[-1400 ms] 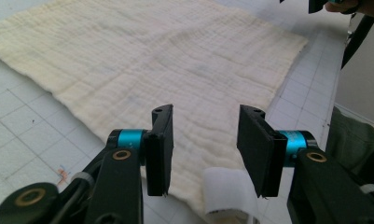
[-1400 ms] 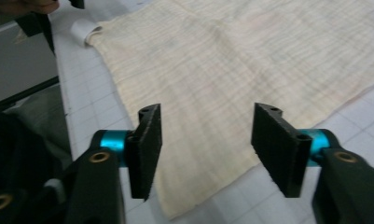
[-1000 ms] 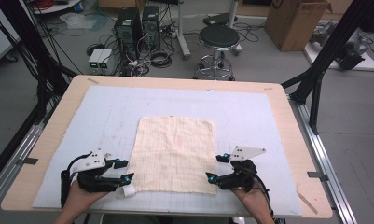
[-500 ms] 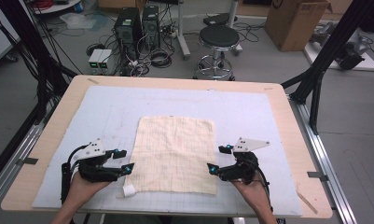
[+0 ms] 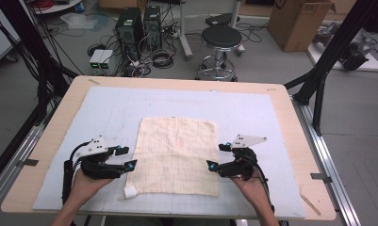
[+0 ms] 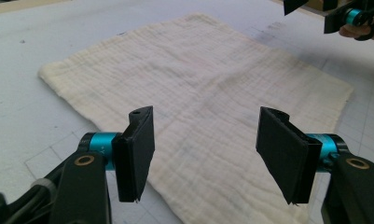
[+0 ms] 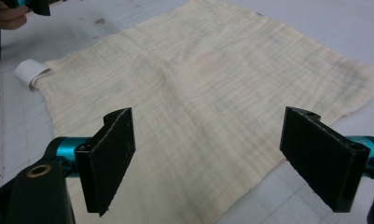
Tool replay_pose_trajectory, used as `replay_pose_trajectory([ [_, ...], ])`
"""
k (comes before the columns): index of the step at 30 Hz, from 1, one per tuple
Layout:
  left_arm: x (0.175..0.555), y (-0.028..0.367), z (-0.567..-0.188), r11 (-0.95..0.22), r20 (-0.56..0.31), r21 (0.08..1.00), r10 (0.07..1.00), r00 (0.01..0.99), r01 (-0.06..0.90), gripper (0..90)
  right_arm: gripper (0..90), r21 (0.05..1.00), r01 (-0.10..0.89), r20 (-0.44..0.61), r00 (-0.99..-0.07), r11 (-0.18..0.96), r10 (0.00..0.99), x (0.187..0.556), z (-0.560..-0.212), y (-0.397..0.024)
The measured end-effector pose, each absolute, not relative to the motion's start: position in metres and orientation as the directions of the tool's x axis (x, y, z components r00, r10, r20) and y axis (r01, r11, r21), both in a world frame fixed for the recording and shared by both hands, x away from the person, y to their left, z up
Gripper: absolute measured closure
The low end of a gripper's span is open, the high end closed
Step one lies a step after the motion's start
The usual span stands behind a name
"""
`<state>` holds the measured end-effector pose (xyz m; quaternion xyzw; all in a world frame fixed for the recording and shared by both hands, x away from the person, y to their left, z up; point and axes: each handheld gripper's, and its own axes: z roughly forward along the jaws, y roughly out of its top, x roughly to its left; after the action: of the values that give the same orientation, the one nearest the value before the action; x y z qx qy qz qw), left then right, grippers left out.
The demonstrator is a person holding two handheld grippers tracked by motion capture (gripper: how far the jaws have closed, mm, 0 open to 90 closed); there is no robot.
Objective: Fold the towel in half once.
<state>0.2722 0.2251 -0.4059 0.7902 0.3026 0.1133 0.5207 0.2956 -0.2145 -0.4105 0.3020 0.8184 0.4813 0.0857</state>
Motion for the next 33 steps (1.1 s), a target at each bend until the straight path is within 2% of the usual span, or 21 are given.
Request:
replay_pose_trajectory([
  [13,0.274,0.223,-0.406,-0.289,-0.142,0.882,0.592,0.793,0.373,37.8,17.6,0.828,0.424,0.161,-0.806,0.366,0.569,0.302,-0.41,-0.21],
  [23,0.294,0.223,-0.402,-0.292,-0.136,0.872,0.626,0.768,0.393,40.6,18.2,0.825,0.439,0.171,-0.793,0.355,0.585,0.32,-0.402,-0.208],
  [33,0.326,0.214,-0.39,-0.309,-0.124,0.854,0.66,0.741,0.419,44.7,25.7,0.813,0.472,0.166,-0.749,0.34,0.641,0.348,-0.392,-0.211],
])
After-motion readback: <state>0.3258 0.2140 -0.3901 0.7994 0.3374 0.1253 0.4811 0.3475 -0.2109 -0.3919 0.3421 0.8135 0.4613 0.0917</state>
